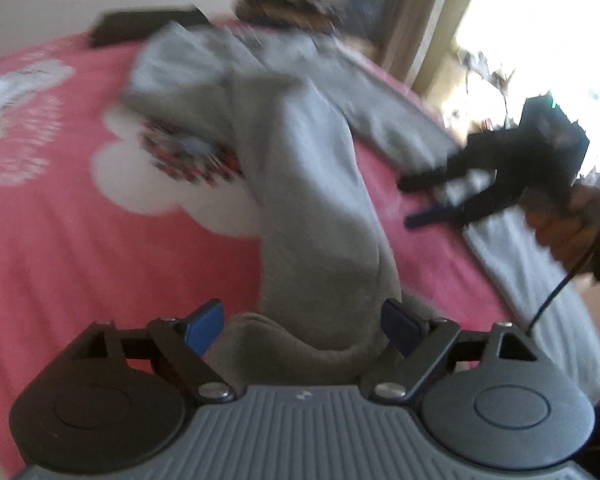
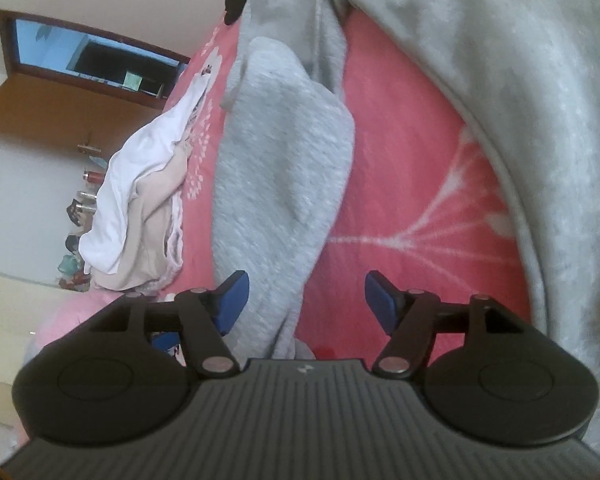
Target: Fold clothes
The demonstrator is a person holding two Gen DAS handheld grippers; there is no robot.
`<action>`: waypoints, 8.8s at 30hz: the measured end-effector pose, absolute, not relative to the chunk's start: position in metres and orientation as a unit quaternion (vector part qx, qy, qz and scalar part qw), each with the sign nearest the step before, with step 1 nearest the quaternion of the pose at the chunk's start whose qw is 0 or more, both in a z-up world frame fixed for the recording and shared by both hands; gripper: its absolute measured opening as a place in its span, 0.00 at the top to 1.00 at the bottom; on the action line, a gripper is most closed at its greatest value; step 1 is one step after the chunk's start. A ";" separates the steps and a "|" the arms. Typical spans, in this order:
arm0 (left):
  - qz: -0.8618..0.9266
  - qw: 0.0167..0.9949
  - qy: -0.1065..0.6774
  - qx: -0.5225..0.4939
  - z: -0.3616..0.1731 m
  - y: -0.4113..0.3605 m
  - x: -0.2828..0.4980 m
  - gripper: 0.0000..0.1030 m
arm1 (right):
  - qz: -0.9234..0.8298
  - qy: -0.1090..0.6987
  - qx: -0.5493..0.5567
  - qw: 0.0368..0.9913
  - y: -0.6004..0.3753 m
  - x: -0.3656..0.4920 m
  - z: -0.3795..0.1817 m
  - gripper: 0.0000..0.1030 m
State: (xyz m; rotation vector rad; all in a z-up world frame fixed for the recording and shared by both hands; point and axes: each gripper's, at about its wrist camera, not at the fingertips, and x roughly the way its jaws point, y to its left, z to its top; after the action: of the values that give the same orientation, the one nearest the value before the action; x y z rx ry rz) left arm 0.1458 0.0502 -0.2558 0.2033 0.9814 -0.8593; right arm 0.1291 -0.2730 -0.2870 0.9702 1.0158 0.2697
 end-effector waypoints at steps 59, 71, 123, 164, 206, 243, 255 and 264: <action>-0.234 0.786 0.493 -0.290 -0.298 0.134 0.253 0.66 | 0.330 0.509 0.343 0.717 -0.222 0.143 -0.231 0.33; -0.133 0.838 0.447 -0.282 -0.294 0.167 0.226 0.94 | 0.075 0.484 0.415 0.766 -0.279 0.226 -0.270 0.36; -0.140 0.856 0.473 -0.156 -0.294 0.127 0.196 0.93 | 0.075 0.497 0.287 0.816 -0.220 0.211 -0.284 0.99; -0.179 0.836 0.499 -0.140 -0.251 0.216 0.104 0.31 | 0.141 0.526 0.252 0.800 -0.224 0.086 -0.285 0.93; -0.346 0.661 0.558 -0.364 -0.269 0.081 0.175 0.49 | 0.372 0.520 0.547 0.541 -0.205 0.073 -0.329 0.43; -0.335 0.828 0.446 0.059 -0.245 0.131 0.075 0.92 | 0.325 0.473 0.378 0.726 -0.221 0.070 -0.242 0.32; -0.551 0.741 0.385 -0.008 -0.176 0.063 0.035 0.92 | 0.325 0.470 0.463 0.678 -0.228 0.058 -0.238 0.23; -0.626 0.682 0.379 0.008 -0.197 -0.014 0.016 0.91 | 0.287 0.436 0.483 0.703 -0.257 0.010 -0.235 0.39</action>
State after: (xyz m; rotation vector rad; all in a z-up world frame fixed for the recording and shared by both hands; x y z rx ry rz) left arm 0.0164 -0.0142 -0.1973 0.0179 0.8494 -1.4041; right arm 0.0101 -0.2573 -0.2347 1.0738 0.9708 0.6384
